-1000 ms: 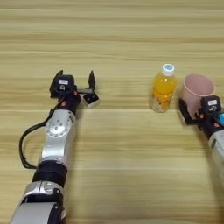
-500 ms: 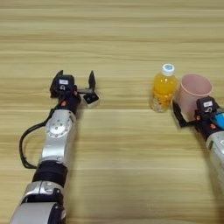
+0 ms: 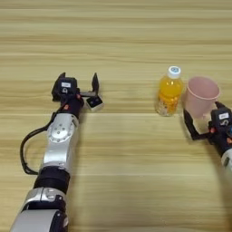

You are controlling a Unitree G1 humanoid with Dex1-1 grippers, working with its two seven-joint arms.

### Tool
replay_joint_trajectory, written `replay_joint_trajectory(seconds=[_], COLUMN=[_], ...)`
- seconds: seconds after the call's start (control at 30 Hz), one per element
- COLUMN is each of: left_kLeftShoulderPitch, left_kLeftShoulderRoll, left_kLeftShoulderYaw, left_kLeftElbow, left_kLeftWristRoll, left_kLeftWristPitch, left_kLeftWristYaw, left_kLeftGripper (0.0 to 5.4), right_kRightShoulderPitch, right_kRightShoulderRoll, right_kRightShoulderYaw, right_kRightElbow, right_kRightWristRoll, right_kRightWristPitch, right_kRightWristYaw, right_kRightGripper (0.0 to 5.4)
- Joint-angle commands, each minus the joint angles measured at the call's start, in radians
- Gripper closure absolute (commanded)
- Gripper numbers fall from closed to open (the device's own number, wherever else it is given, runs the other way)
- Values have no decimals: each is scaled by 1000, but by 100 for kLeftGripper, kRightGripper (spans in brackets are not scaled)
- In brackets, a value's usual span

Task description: Move the objects on the table

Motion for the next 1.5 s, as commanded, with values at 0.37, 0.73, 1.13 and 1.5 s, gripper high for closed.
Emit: replay_joint_trajectory(seconds=[0.37,0.73,1.13,1.5], left_kLeftShoulderPitch=[-10,-13,-12,-10], left_kLeftShoulderRoll=[1,4,1,0], left_kLeftShoulderYaw=[0,1,0,-1], left_kLeftElbow=[-11,-7,-7,-11], left_kLeftWristRoll=[7,6,7,7], left_kLeftWristPitch=[-1,1,1,2], left_kLeftWristYaw=[5,2,3,5], left_kLeftGripper=[0,0,0,0], right_kRightShoulderPitch=[160,108,6,-12], right_kRightShoulderRoll=[-62,-56,-79,-82], right_kRightShoulderYaw=[-83,-132,-146,-159], right_kRightElbow=[-150,-57,97,123], right_kRightWristRoll=[-25,8,53,106], right_kRightWristPitch=[101,148,189,248], right_kRightWristYaw=[-22,-32,10,32], right_kRightGripper=[3,3,3,133])
